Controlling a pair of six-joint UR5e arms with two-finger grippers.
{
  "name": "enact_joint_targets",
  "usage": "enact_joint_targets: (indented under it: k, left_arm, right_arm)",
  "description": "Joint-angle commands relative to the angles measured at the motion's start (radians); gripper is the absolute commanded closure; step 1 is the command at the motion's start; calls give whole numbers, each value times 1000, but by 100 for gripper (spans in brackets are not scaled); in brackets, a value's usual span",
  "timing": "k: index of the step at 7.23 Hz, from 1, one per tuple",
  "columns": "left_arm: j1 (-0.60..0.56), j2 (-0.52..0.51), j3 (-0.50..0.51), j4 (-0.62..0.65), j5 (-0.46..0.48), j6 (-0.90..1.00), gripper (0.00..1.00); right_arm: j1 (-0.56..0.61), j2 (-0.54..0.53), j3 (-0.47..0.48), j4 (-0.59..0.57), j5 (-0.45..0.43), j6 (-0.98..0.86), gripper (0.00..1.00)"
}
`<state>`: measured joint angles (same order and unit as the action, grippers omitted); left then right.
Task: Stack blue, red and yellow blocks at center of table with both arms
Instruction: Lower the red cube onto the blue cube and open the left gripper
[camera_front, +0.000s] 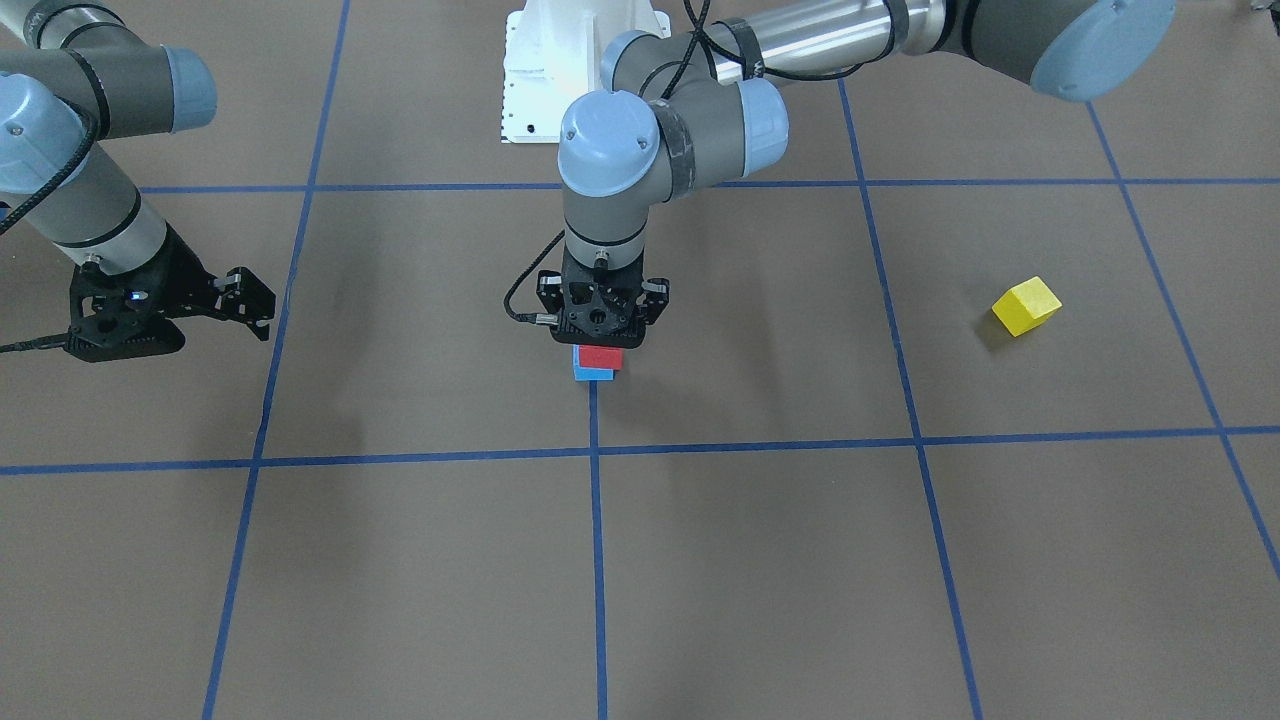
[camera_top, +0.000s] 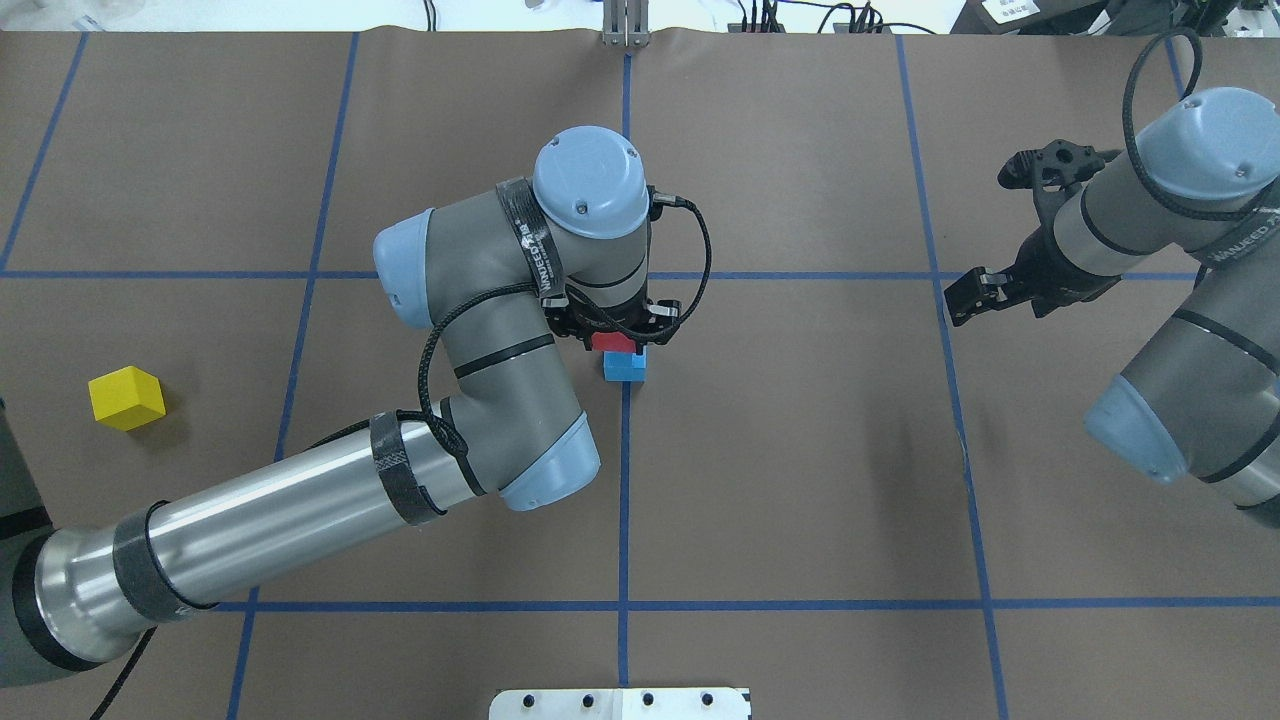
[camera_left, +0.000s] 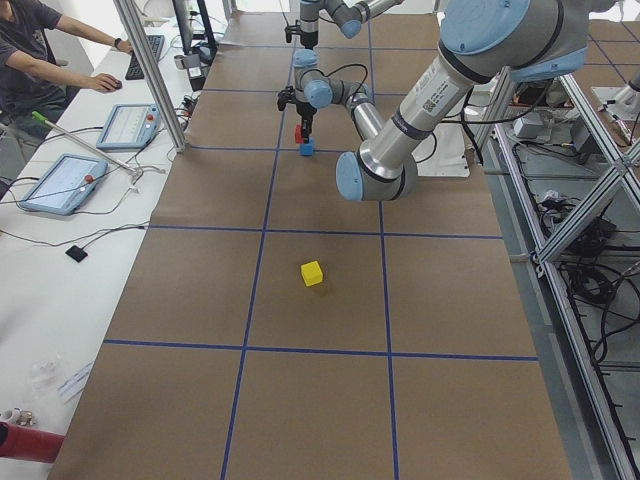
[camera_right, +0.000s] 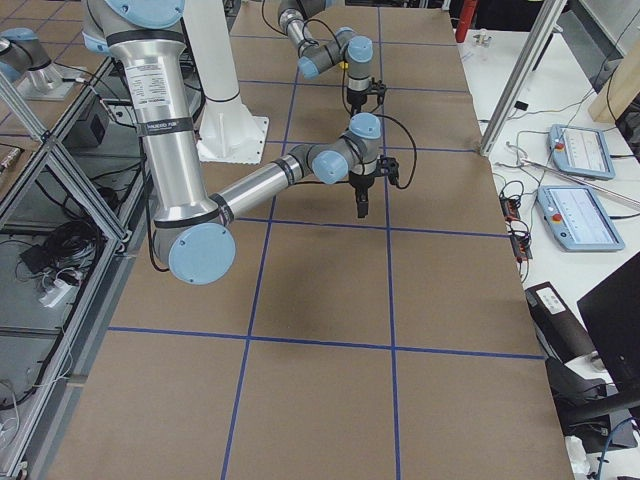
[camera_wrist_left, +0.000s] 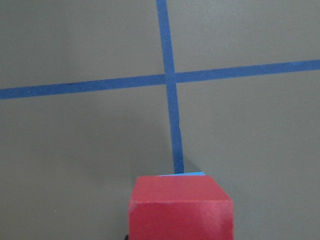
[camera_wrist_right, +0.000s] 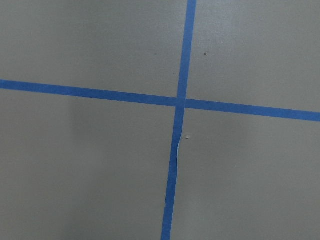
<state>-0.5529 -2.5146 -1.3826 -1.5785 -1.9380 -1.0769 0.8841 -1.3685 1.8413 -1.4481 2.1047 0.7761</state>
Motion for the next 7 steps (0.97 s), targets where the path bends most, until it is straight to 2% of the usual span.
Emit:
enact_joint_targets:
  k: [1, 7]
  left_arm:
    - [16, -1, 1, 0, 8, -1, 100]
    - [24, -3, 8, 0, 21, -1, 100]
  right_arm:
    - [-1, -1, -2, -2, -2, 0, 0]
    - [-2, -1, -11, 0, -2, 0, 0]
